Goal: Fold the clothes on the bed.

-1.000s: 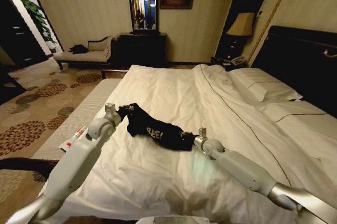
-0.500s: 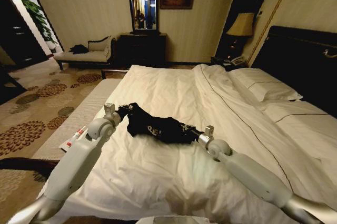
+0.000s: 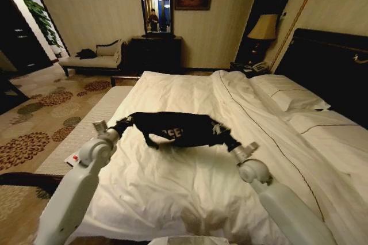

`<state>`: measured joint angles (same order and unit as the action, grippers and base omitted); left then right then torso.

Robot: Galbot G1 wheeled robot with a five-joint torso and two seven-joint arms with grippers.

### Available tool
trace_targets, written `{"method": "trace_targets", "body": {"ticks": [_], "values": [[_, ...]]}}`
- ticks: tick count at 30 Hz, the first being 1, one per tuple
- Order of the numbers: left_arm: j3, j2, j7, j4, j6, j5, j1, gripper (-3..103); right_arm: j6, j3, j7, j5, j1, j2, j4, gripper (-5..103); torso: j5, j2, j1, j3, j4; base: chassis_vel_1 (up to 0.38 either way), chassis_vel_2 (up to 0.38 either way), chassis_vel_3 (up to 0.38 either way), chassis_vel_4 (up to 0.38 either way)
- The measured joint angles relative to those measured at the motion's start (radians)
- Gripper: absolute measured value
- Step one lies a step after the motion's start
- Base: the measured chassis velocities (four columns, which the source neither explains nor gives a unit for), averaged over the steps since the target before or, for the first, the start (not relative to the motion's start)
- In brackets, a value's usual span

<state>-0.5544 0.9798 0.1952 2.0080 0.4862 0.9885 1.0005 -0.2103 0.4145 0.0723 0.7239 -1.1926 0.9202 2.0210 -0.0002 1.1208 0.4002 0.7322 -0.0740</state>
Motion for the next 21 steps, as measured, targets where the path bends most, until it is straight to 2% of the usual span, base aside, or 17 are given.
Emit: {"method": "trace_targets", "body": {"ticks": [2, 7, 11, 15, 18, 21], "values": [[-0.042, -0.036, 0.024, 0.053, -0.002, 0.073, -0.007, 1, -0.018, 0.065, 0.001, 0.004, -0.065, -0.011, 0.085, 0, 0.0001, 0.0, 0.0, 0.0, -0.0005, 0.0, 0.0, 0.0, 0.0], [-0.076, -0.082, 0.037, 0.124, -0.004, 0.145, -0.027, 1, -0.02, 0.14, 0.006, 0.018, -0.138, -0.036, 0.193, 0, 0.0003, 0.0, 0.0, 0.0, -0.0003, 0.0, 0.0, 0.0, 0.0], [-0.14, -0.147, 0.039, 0.239, -0.004, 0.201, 0.0, 1, 0.008, 0.29, 0.003, 0.078, -0.252, -0.071, 0.341, 0, 0.0001, 0.0, 0.0, 0.0, -0.0004, 0.0, 0.0, 0.0, 0.0], [-0.192, -0.175, 0.036, 0.291, 0.004, 0.212, 0.057, 1, 0.024, 0.359, -0.006, 0.085, -0.324, -0.073, 0.398, 0, 0.0001, 0.0, 0.0, 0.0, -0.0003, 0.0, 0.0, 0.0, 0.0], [-0.218, -0.177, 0.034, 0.307, 0.006, 0.193, 0.099, 1, 0.034, 0.35, -0.029, 0.079, -0.353, -0.061, 0.403, 0, 0.0, 0.0, 0.0, 0.0, -0.0003, 0.0, 0.0, 0.0, 0.0], [-0.246, -0.17, 0.037, 0.326, 0.019, 0.155, 0.168, 1, 0.055, 0.291, -0.073, 0.059, -0.41, -0.014, 0.385, 0, 0.0, 0.0, 0.0, 0.0, 0.0001, 0.0, 0.0, 0.0, 0.0]]}}
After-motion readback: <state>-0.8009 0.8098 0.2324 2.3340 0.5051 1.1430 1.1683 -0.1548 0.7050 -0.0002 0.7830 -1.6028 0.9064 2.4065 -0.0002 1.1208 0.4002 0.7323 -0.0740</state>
